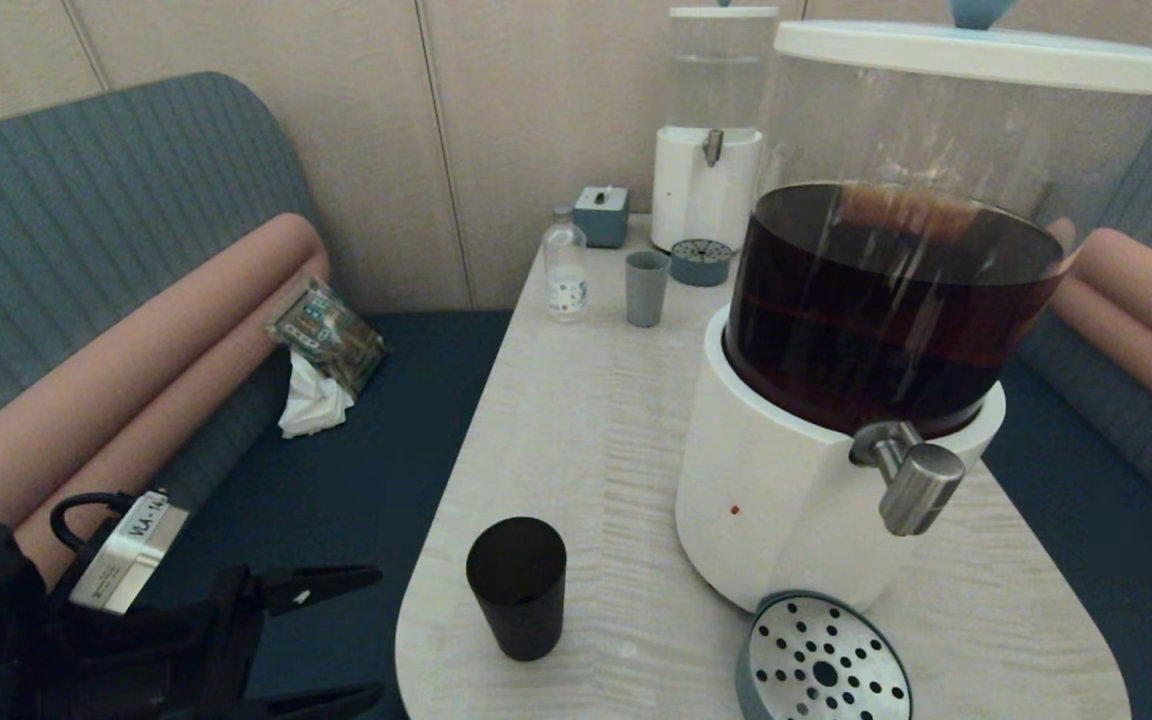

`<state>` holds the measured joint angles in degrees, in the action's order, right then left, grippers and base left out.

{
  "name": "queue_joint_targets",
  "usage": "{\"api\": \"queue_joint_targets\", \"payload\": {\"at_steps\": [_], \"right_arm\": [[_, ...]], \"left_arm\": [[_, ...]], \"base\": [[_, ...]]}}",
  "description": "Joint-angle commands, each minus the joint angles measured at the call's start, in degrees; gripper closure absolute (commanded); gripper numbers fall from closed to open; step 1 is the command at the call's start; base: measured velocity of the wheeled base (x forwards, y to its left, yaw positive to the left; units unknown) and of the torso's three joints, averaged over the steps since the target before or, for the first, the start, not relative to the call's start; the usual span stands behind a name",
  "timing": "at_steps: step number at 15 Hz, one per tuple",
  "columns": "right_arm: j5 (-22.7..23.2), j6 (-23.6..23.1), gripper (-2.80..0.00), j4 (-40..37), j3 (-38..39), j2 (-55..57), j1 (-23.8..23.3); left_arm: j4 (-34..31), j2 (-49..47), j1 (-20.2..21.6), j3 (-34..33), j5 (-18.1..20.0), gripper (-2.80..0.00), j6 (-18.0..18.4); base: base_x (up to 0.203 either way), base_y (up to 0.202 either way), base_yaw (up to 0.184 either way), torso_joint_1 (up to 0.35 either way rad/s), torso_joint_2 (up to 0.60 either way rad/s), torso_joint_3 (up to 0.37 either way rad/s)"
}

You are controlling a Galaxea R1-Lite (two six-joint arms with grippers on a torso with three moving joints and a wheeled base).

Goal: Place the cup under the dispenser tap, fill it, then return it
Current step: Pick up the cup

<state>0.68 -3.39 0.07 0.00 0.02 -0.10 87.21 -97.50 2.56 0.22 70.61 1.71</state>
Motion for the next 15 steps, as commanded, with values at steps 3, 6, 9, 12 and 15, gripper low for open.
{"api": "queue_joint_targets", "payload": {"at_steps": [3,6,9,12,15], "right_arm": [[0.02,-0.06,0.00,0.01,0.53,-0.20,0.01],[0.02,-0.04,0.00,0.01,0.53,-0.20,0.01],[0.02,-0.04,0.00,0.01,0.53,-0.21,0.01],[0.02,-0.04,0.00,0.01,0.53,-0.20,0.01],[0.02,-0.11,0.00,0.01,0.53,-0.21,0.01]], "left_arm": [[0.45,-4.80,0.07,2.60,0.24,-2.80,0.35],[0.45,-7.51,-0.30,4.05,0.63,-2.80,3.64],[0.45,-9.73,-0.70,7.31,1.26,-2.80,3.86],[0.45,-11.44,-3.04,7.65,1.26,-2.80,4.61],[0.45,-13.99,-7.05,7.16,1.08,-2.80,5.41]], "base": [[0.000,0.000,0.000,0.000,0.00,0.000],[0.000,0.000,0.000,0.000,0.00,0.000],[0.000,0.000,0.000,0.000,0.00,0.000],[0.000,0.000,0.000,0.000,0.00,0.000],[0.000,0.000,0.000,0.000,0.00,0.000]]}}
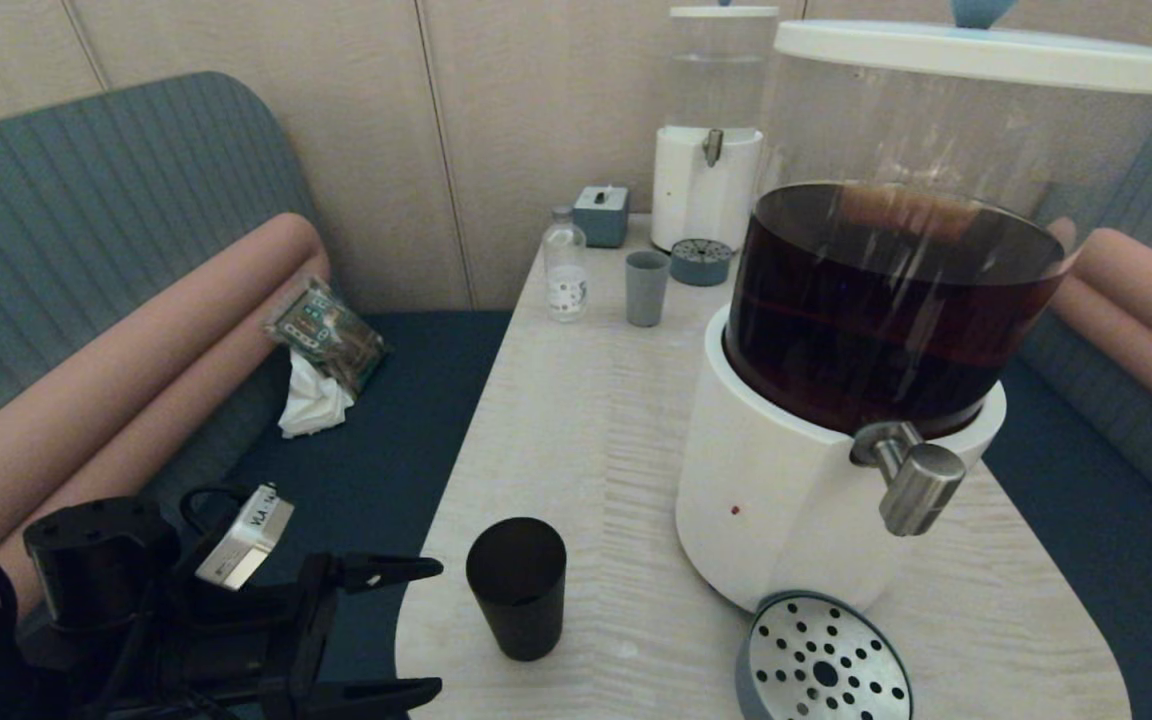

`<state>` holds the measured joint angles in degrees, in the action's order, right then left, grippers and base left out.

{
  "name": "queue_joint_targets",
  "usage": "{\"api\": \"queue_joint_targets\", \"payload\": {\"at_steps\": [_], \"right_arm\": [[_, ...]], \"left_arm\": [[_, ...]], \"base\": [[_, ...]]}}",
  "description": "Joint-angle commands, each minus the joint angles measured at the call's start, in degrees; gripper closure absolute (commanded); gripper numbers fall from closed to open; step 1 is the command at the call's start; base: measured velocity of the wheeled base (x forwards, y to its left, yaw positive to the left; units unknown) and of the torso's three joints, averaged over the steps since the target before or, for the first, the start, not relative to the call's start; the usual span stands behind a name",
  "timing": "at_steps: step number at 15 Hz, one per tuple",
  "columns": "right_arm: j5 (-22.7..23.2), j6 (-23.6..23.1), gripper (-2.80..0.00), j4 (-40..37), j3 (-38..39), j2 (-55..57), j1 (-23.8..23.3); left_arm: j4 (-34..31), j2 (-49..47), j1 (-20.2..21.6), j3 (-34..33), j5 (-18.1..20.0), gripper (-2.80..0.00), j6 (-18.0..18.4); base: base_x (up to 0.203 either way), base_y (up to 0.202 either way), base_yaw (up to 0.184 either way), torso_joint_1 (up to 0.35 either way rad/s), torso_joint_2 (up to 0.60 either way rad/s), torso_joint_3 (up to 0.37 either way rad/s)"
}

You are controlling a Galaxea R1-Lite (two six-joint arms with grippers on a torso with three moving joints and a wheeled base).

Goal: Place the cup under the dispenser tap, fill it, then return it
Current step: Pick up the cup

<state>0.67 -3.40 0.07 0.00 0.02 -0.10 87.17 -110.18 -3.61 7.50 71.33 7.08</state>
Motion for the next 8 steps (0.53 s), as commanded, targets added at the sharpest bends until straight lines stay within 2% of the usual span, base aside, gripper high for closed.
{"api": "queue_joint_targets", "payload": {"at_steps": [1,8], "right_arm": [[0.03,-0.03,0.00,0.01,0.53,-0.20,0.01],[0.03,-0.05,0.00,0.01,0.55,-0.22,0.01]], "left_arm": [[0.49,-1.96,-1.32,0.28,0.29,-2.80,0.05],[0.49,-6.94,-2.55,3.77,-0.19,-2.80,-0.40]], "base": [[0.000,0.000,0.000,0.000,0.00,0.000],[0.000,0.000,0.000,0.000,0.00,0.000]]}}
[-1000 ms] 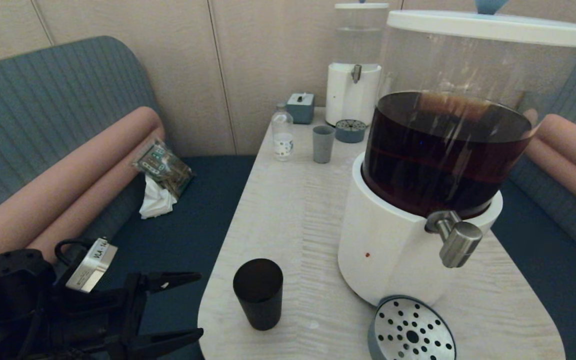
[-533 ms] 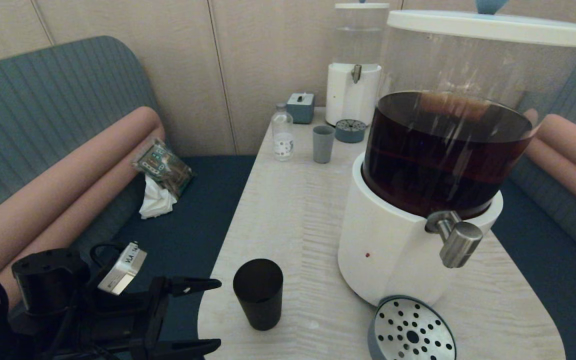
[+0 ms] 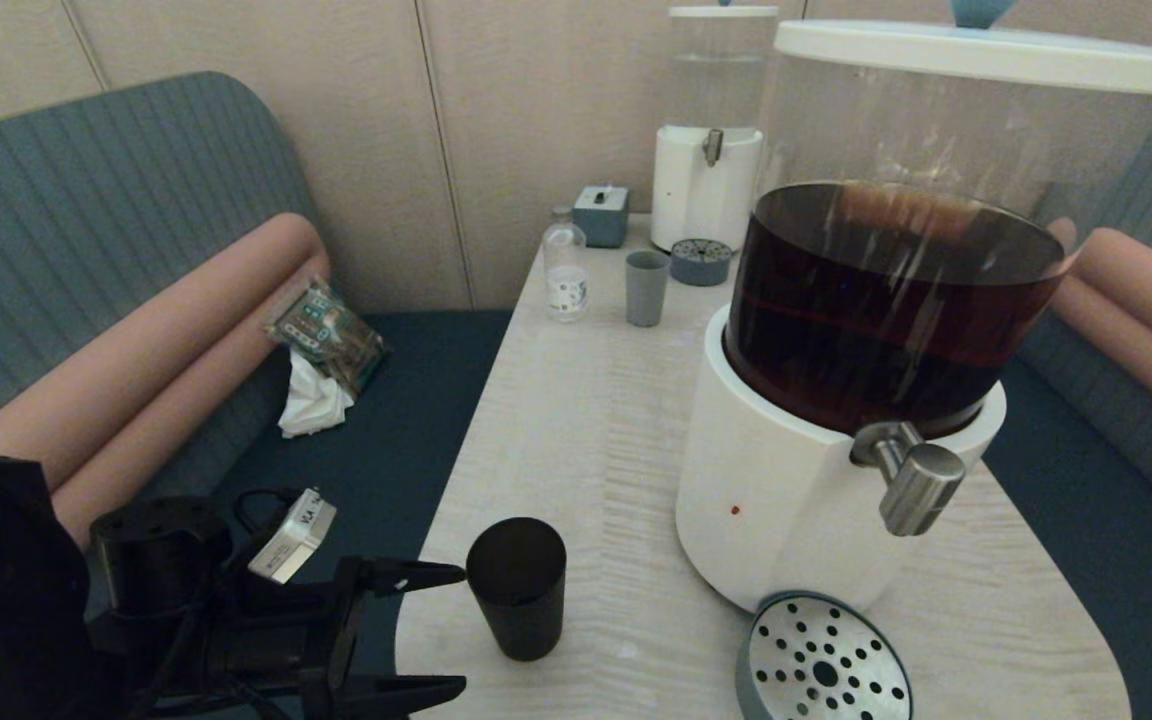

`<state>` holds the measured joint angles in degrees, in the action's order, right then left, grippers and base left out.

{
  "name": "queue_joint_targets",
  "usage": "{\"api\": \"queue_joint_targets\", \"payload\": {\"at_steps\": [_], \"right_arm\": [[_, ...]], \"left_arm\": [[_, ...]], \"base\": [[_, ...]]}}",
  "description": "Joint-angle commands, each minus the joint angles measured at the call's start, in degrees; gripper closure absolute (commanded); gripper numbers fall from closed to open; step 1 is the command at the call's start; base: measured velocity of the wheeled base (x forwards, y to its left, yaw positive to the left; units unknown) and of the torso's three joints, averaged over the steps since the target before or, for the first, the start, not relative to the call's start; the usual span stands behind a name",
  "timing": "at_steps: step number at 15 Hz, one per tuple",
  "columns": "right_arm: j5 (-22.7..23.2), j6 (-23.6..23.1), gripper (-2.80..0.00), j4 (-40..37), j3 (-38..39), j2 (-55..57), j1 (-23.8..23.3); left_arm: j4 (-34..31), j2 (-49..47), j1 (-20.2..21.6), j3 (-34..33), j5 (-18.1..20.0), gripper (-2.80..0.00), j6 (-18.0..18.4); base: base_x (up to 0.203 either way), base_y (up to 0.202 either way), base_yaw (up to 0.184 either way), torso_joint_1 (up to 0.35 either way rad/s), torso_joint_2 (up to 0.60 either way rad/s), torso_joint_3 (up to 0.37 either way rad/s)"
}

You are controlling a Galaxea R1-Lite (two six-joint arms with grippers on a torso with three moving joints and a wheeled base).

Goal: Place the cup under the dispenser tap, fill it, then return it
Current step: Pick up the cup

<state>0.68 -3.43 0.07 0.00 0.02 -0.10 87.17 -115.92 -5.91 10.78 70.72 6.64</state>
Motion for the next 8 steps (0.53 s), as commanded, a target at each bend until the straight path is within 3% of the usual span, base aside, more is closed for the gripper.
{"api": "queue_joint_targets", "payload": {"at_steps": [1,8], "right_arm": [[0.02,0.00,0.00,0.01,0.53,-0.24,0.01],[0.02,0.00,0.00,0.01,0.53,-0.20,0.01]], "left_arm": [[0.49,-1.65,-0.75,1.16,0.31,-2.80,0.09],[0.49,-4.29,-5.13,5.19,-2.60,-2.80,0.06]], "base": [[0.000,0.000,0.000,0.000,0.00,0.000],[0.000,0.000,0.000,0.000,0.00,0.000]]}}
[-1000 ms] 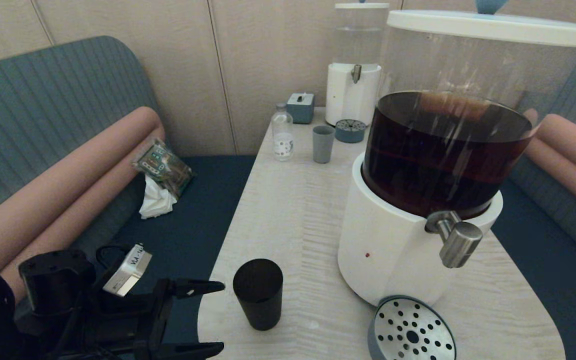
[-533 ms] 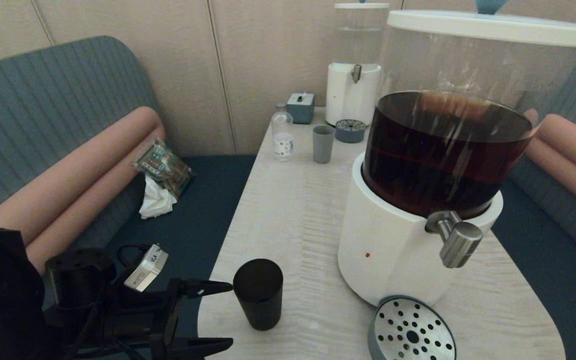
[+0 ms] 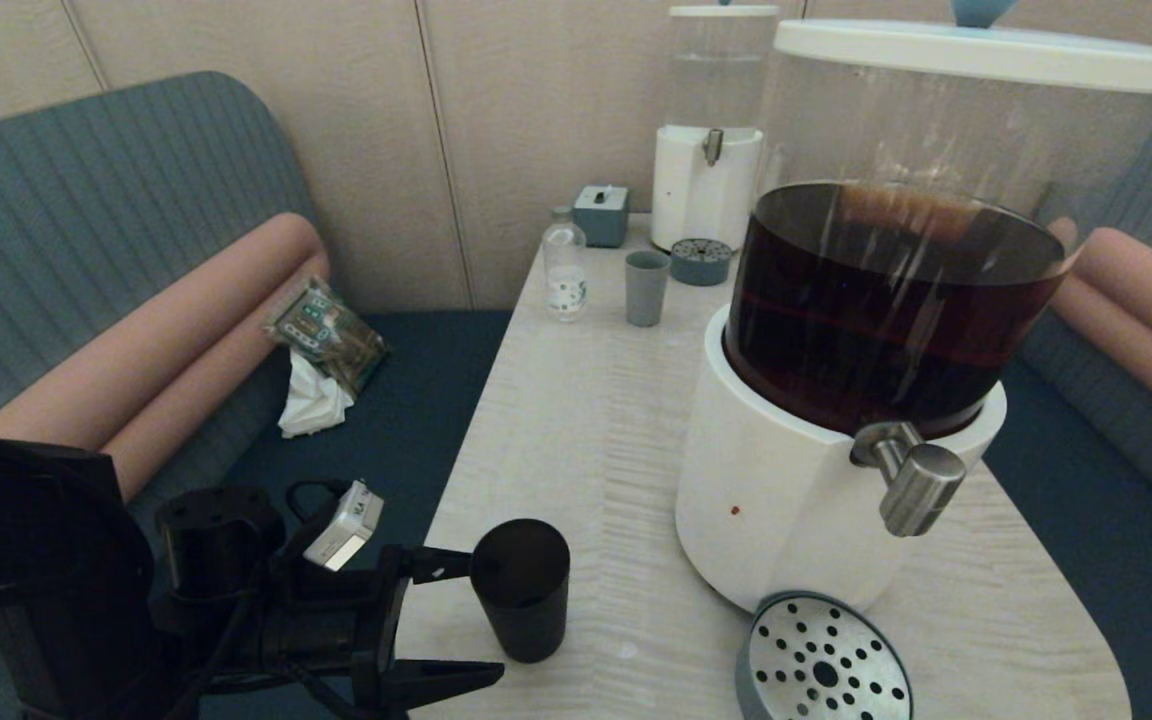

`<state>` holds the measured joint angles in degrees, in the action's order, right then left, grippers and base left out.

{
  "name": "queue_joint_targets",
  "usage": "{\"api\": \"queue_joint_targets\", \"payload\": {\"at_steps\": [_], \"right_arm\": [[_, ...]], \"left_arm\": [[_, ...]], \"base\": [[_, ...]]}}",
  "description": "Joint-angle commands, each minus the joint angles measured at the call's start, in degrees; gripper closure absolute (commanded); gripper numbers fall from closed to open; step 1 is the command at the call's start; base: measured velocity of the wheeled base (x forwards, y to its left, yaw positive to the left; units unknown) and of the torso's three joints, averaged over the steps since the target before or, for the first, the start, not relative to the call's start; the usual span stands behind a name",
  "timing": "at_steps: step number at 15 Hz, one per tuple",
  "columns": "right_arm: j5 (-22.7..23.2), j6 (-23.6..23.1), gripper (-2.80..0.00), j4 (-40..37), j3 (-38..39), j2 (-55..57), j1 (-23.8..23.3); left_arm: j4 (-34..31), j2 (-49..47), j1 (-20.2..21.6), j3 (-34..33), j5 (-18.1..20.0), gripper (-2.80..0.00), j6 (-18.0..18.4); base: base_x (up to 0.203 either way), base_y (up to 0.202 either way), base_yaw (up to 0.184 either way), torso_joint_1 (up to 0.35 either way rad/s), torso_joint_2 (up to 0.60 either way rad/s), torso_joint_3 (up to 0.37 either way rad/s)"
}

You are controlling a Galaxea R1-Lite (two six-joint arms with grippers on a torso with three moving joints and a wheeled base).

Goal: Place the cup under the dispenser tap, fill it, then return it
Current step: Pick up the cup

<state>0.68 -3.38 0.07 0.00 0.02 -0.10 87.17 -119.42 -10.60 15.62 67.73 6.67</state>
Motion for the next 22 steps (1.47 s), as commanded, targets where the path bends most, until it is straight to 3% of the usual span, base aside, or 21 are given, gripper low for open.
{"api": "queue_joint_targets", "payload": {"at_steps": [1,10,22], "right_arm": [[0.02,-0.04,0.00,0.01,0.53,-0.20,0.01],[0.02,-0.05,0.00,0.01,0.53,-0.25,0.01],[0.02,-0.04,0.00,0.01,0.53,-0.24,0.01]], "left_arm": [[0.49,-1.53,-0.83,0.91,0.35,-2.80,-0.05],[0.49,-5.48,-2.67,6.62,-4.18,-2.80,-0.43],[0.49,-5.83,-5.84,6.71,-4.53,-2.80,-1.13]], "base": [[0.000,0.000,0.000,0.000,0.00,0.000],[0.000,0.000,0.000,0.000,0.00,0.000],[0.000,0.000,0.000,0.000,0.00,0.000]]}}
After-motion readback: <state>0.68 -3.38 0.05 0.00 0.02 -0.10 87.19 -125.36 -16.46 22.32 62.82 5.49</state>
